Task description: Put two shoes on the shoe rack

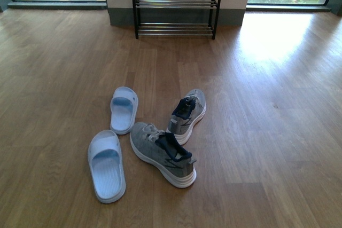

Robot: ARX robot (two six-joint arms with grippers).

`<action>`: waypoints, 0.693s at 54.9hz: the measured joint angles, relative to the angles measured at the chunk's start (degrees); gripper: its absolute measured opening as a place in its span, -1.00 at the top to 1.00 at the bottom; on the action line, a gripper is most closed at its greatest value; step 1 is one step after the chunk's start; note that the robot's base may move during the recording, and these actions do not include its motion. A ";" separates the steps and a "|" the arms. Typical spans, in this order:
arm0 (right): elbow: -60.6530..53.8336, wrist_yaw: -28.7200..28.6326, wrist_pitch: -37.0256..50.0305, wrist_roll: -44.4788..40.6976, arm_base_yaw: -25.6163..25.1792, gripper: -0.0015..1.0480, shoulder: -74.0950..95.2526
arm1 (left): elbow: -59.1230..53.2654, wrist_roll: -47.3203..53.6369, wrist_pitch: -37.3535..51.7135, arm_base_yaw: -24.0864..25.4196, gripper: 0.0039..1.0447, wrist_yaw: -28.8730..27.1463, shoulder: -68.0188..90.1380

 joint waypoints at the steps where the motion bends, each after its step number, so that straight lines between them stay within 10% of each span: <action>1: 0.00 0.00 0.00 0.00 0.00 -0.82 0.00 | 0.00 -0.02 0.00 0.00 -0.83 0.00 0.00; 38: 0.00 0.00 0.00 0.00 0.00 -0.82 0.02 | 0.00 -0.02 0.00 0.00 -0.83 0.00 0.00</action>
